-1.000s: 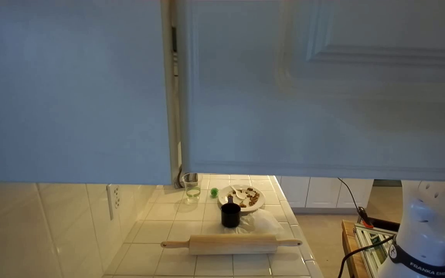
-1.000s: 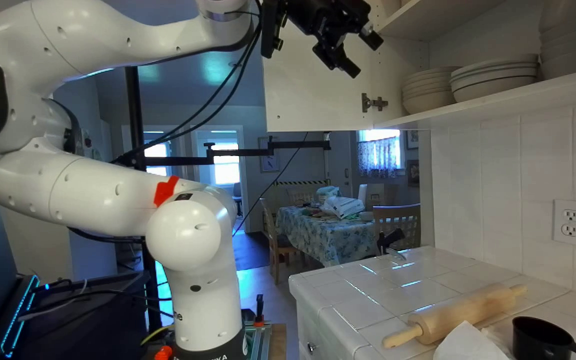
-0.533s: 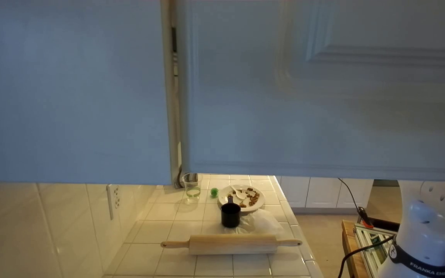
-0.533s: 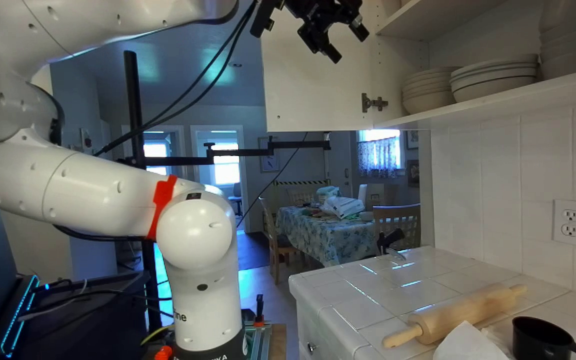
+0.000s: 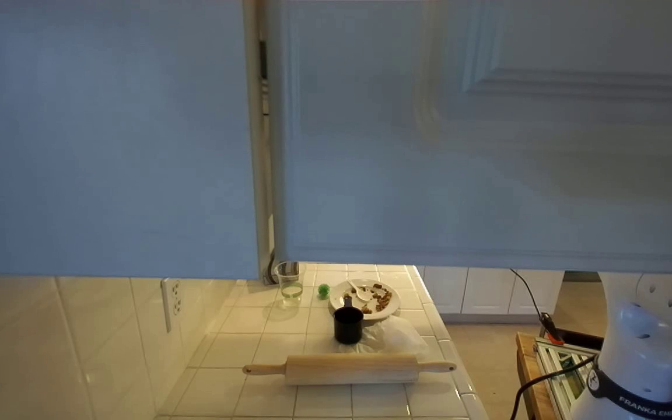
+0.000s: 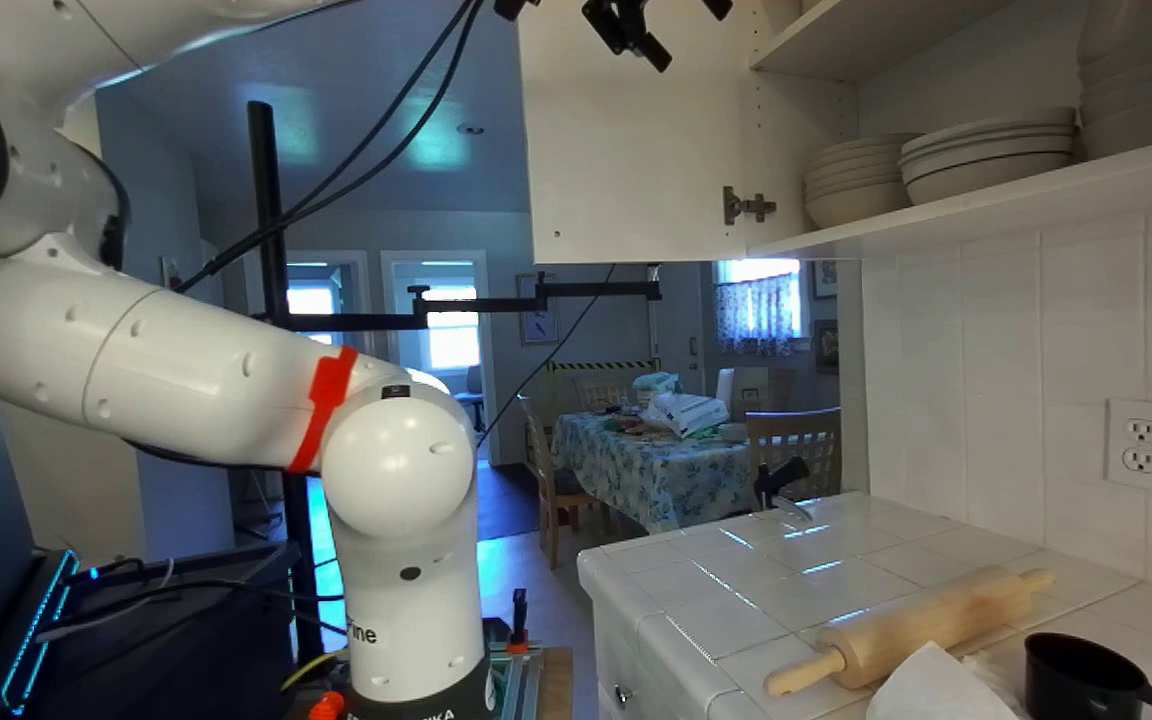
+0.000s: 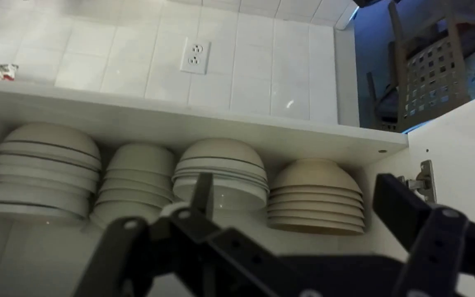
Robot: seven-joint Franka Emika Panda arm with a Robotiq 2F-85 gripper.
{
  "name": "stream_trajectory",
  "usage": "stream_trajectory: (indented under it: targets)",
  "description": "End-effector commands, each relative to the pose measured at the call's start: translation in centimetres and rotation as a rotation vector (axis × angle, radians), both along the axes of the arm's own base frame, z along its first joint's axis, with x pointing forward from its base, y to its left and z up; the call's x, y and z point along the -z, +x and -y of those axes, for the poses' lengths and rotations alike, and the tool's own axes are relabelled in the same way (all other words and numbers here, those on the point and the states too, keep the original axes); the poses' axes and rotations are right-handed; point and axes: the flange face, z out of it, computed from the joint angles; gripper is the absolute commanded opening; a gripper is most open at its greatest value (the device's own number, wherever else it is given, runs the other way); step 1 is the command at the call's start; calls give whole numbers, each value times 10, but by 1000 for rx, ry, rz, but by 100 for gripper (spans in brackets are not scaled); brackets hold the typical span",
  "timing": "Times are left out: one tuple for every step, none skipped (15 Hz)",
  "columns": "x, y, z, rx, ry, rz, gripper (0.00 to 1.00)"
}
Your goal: Close the cabinet door
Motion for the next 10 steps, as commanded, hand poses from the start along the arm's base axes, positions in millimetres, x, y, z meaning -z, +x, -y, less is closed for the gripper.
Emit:
stream_trajectory:
  targets:
    - [-34,21,3,-140,-6,67,100]
    - [-41,26,5,-171,-1,86,100]
    - [-48,29,7,-210,0,110,100]
    - [-54,32,8,-240,-1,127,100]
    - [-60,36,8,-271,-1,140,100]
    - [-64,40,8,-295,1,146,100]
    - [-68,44,7,-315,2,151,100]
    - [-72,48,5,-342,1,160,100]
    - [-75,51,2,-377,-4,175,100]
    - [-78,53,-1,-399,-13,182,100]
